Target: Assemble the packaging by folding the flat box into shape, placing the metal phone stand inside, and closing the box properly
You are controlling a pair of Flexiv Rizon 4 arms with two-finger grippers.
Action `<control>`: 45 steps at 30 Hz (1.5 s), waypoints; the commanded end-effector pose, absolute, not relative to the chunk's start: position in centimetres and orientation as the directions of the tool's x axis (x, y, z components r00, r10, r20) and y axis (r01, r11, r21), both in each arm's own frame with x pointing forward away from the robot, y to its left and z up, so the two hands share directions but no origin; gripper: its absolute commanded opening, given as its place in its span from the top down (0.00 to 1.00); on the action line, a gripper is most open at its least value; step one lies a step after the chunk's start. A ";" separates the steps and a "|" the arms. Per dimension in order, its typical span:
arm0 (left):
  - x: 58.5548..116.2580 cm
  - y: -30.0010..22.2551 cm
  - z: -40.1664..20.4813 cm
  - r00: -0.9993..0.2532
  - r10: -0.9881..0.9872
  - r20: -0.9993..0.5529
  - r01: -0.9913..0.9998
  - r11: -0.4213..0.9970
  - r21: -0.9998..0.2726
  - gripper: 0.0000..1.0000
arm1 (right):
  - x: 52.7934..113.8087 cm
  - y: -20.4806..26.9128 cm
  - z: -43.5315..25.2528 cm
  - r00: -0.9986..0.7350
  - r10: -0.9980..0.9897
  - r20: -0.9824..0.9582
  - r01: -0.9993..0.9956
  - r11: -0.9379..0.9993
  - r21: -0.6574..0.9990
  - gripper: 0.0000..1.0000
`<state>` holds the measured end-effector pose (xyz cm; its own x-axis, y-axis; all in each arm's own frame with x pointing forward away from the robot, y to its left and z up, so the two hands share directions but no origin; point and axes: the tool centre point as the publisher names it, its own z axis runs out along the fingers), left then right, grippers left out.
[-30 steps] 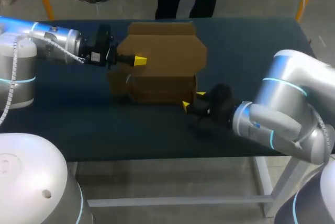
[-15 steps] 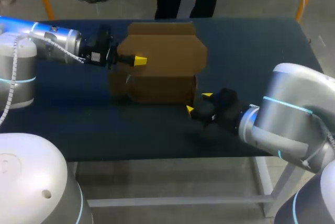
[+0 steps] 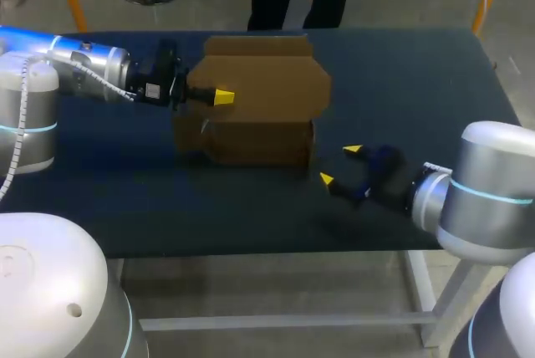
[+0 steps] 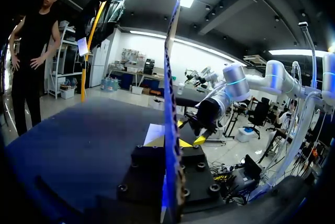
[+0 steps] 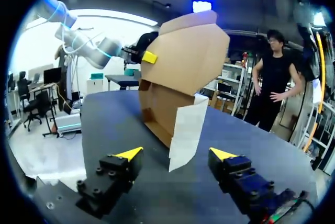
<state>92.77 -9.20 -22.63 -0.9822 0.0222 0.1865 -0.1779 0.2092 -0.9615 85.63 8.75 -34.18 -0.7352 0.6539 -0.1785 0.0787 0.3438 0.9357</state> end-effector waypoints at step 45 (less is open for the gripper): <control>92.8 -9.2 -22.8 -0.982 0.024 0.187 -0.178 0.210 -0.961 1.00 | 93.2 9.8 -36.1 -0.972 0.202 -0.123 -0.059 0.295 0.954 0.43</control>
<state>92.77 -9.20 -22.63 -0.9822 0.0222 0.1865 -0.1779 0.2092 -0.9615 92.61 9.56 -35.78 -0.9649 0.2274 -0.1316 -0.0593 0.2993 0.9523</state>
